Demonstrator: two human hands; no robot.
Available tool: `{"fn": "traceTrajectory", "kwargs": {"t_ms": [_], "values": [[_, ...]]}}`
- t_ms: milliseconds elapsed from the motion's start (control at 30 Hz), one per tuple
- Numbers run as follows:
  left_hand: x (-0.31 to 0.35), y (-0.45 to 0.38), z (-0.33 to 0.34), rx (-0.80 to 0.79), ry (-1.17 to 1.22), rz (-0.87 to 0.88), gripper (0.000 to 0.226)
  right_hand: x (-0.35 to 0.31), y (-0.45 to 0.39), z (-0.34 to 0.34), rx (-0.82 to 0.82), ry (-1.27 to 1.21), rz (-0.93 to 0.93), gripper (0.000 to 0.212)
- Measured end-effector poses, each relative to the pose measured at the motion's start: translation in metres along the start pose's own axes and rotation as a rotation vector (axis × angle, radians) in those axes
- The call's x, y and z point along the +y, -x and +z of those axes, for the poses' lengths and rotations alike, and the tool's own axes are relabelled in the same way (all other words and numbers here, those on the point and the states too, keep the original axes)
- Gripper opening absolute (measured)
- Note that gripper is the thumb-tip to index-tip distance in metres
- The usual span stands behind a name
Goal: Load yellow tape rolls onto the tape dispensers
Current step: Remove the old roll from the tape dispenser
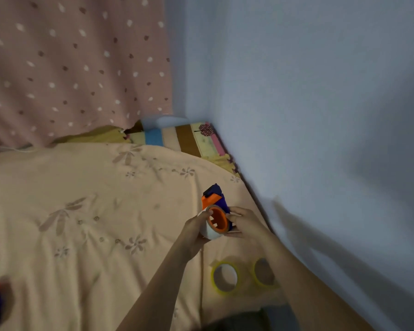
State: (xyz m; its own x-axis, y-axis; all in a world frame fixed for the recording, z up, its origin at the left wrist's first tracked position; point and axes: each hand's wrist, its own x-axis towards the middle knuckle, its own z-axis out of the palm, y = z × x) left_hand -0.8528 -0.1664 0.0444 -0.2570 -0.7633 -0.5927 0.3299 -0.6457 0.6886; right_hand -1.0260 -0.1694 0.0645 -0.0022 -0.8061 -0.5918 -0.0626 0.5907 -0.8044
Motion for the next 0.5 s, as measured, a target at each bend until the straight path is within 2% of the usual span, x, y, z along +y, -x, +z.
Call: {"fn": "traceTrajectory", "kwargs": {"t_ms": [167, 333, 400, 500], "values": [[0.006, -0.004, 0.011, 0.088, -0.009, 0.034, 0.043, -0.001, -0.023, -0.010, -0.083, -0.053, 0.002, 0.039], [0.002, -0.006, 0.010, 0.154, 0.033, 0.030, 0.046, 0.003, -0.037, -0.016, -0.194, -0.081, 0.010, 0.029], [0.001, -0.005, 0.008, 0.134, 0.093, 0.022, 0.047, 0.004, -0.040, -0.017, -0.182, -0.034, -0.007, 0.021], [0.004, 0.000, 0.005, 0.041, 0.116, 0.005, 0.049, 0.003, -0.045, -0.022, -0.111, 0.111, -0.071, 0.028]]}}
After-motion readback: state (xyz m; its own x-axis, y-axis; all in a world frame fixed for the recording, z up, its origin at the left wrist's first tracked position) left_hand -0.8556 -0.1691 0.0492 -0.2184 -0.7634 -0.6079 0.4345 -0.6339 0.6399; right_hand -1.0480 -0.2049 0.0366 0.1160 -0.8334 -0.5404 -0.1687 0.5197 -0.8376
